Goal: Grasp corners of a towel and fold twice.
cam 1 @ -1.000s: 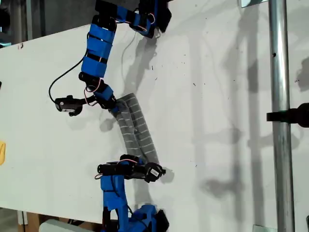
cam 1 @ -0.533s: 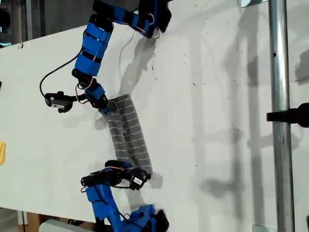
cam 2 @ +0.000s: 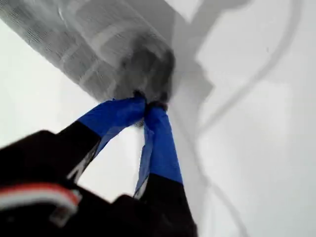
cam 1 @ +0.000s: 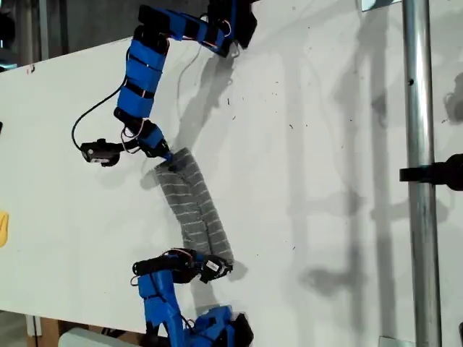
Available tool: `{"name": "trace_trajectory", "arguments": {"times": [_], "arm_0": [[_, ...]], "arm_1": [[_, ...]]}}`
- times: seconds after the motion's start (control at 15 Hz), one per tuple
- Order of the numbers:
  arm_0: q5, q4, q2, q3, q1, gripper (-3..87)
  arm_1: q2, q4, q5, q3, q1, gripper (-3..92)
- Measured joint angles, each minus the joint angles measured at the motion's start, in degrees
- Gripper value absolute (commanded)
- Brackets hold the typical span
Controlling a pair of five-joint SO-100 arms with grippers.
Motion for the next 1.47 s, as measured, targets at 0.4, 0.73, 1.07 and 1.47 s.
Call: {"name": "trace_trajectory", "arguments": {"times": [0.4, 0.73, 1.07, 1.47], "arm_0": [[-3.96, 0.62, -8.7, -9.93, 7.03, -2.1], [-5.01, 0.62, -9.76, -10.28, 7.82, -2.6], [-4.13, 0.7, -7.03, -10.2, 7.73, -2.6], [-4.31, 0.79, -7.03, -10.2, 7.65, -2.6]], "arm_1": [[-0.09, 1.05, 0.26, 3.25, 0.44, -0.3], [-0.09, 4.92, 1.85, 1.85, -1.58, 6.2], [0.88, 11.25, 4.75, -9.76, -5.89, 21.1], [-6.33, 7.38, 10.55, -14.15, -6.15, 21.5]]}}
